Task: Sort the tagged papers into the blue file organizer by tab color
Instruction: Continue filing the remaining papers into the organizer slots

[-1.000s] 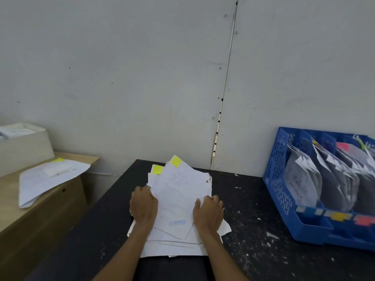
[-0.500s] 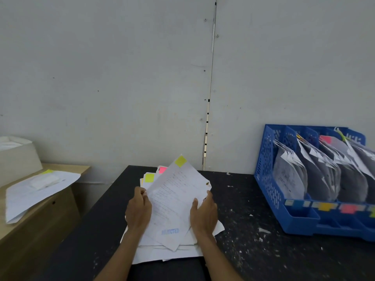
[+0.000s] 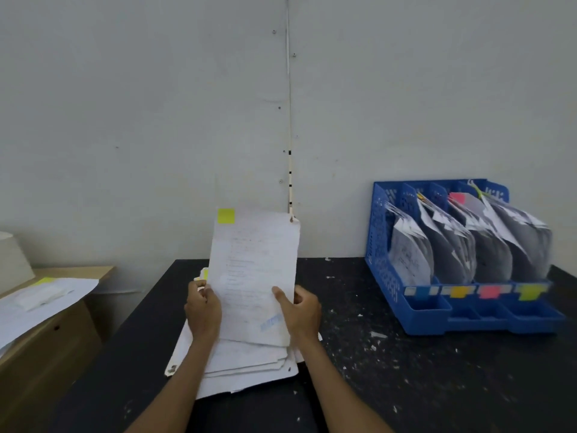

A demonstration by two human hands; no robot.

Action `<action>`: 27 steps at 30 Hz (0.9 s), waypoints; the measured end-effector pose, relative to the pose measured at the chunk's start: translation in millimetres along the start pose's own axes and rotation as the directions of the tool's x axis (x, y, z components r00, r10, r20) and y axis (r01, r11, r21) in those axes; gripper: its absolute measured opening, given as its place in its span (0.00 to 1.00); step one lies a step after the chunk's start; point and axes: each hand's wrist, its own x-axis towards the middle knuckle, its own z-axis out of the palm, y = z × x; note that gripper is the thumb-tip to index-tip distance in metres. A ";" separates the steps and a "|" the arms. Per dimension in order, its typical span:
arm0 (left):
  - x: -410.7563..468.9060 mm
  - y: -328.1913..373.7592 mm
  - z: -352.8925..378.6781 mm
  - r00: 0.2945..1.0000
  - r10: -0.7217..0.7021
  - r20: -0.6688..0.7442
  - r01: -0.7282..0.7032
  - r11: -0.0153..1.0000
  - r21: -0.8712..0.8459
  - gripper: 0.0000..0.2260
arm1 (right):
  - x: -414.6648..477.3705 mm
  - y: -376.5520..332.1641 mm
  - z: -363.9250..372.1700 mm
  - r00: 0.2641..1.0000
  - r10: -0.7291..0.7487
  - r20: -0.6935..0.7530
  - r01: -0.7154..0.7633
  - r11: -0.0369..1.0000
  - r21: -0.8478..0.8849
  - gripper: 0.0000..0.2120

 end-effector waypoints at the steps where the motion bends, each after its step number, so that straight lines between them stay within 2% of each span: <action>1: -3.7 9.5 8.2 1.000 0.005 0.019 -0.005 1.000 -0.007 0.06 | 2.7 -6.7 -7.7 0.998 0.024 0.053 -0.027 0.998 0.062 0.07; 3: -12.5 29.3 29.1 0.998 0.013 0.059 -0.011 1.000 -0.024 0.08 | 11.9 -17.5 -25.0 0.992 0.060 0.110 -0.074 0.990 0.122 0.05; 5: -20.8 46.5 48.7 0.995 0.016 0.097 -0.012 0.999 -0.042 0.09 | 19.6 -26.6 -40.6 0.993 0.076 0.091 -0.090 0.984 0.152 0.06; 8: -47.5 77.3 87.4 0.978 0.073 0.195 -0.057 0.995 -0.088 0.07 | 31.5 -34.3 -82.0 0.998 0.059 -0.001 -0.059 0.986 0.155 0.09; 11: -76.7 100.5 121.0 0.945 0.139 0.296 -0.099 0.984 -0.146 0.07 | 39.7 -38.4 -124.6 0.995 0.014 -0.097 -0.003 0.994 0.112 0.03; 16: -118.7 137.5 166.9 0.898 0.213 0.385 -0.129 0.964 -0.232 0.07 | 53.0 -46.1 -192.4 0.974 -0.014 -0.225 0.023 0.999 0.037 0.11; 23: -162.3 179.8 208.6 0.836 0.316 0.448 -0.195 0.935 -0.297 0.09 | 60.2 -59.0 -268.3 0.943 -0.092 -0.319 0.089 0.996 -0.022 0.05; 27: -170.8 196.1 222.6 0.819 0.363 0.445 -0.231 0.917 -0.325 0.09 | 65.1 -69.5 -300.6 0.903 -0.154 -0.401 0.119 0.987 -0.110 0.10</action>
